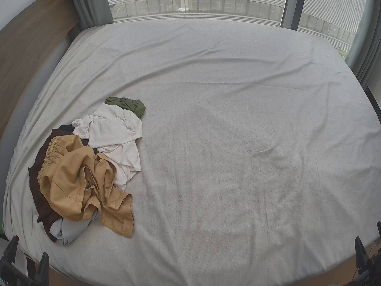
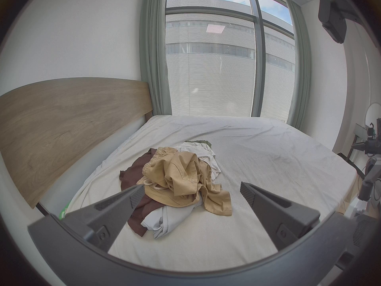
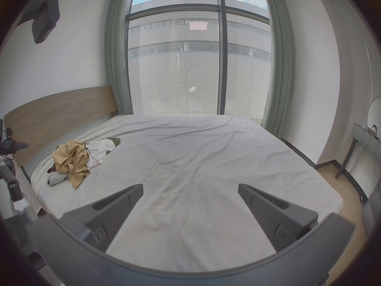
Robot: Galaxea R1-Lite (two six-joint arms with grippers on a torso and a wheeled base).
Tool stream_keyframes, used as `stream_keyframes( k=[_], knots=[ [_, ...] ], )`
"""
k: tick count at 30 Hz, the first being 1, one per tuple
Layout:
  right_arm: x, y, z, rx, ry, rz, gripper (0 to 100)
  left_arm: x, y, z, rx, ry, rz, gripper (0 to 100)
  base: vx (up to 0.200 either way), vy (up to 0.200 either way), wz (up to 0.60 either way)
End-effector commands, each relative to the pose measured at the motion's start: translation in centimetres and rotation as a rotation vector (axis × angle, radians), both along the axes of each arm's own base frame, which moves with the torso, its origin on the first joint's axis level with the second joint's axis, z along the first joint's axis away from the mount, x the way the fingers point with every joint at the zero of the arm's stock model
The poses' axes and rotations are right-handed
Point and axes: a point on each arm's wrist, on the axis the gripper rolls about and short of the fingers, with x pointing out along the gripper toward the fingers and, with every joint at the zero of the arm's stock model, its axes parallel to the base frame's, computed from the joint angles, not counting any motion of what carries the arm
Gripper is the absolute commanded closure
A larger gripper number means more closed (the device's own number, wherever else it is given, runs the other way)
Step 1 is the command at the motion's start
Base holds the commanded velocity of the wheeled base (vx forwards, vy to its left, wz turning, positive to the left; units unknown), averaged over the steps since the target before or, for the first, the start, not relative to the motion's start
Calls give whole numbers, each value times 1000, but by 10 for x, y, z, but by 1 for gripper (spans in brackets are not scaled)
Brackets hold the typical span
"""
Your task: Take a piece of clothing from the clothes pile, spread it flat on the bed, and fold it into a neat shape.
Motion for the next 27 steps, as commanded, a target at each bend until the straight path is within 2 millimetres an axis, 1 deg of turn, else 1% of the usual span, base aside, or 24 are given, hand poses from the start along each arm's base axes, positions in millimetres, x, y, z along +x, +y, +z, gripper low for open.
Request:
stream_keyframes(
  k=[1,25,26,27],
  knots=[
    [1,0,-5,-7,6,10,0,0,0,-5,-2,0,-3,0,0,0,0],
    [0,1,-5,-8,0,34,0,0,0,-5,-2,0,-2,0,0,0,0],
    [0,1,-1,-3,-22,41,0,0,0,-5,-2,0,-2,0,0,0,0],
    [-4,1,15,5,-118,40,0,0,0,-5,-2,0,-2,0,0,0,0]
  ],
)
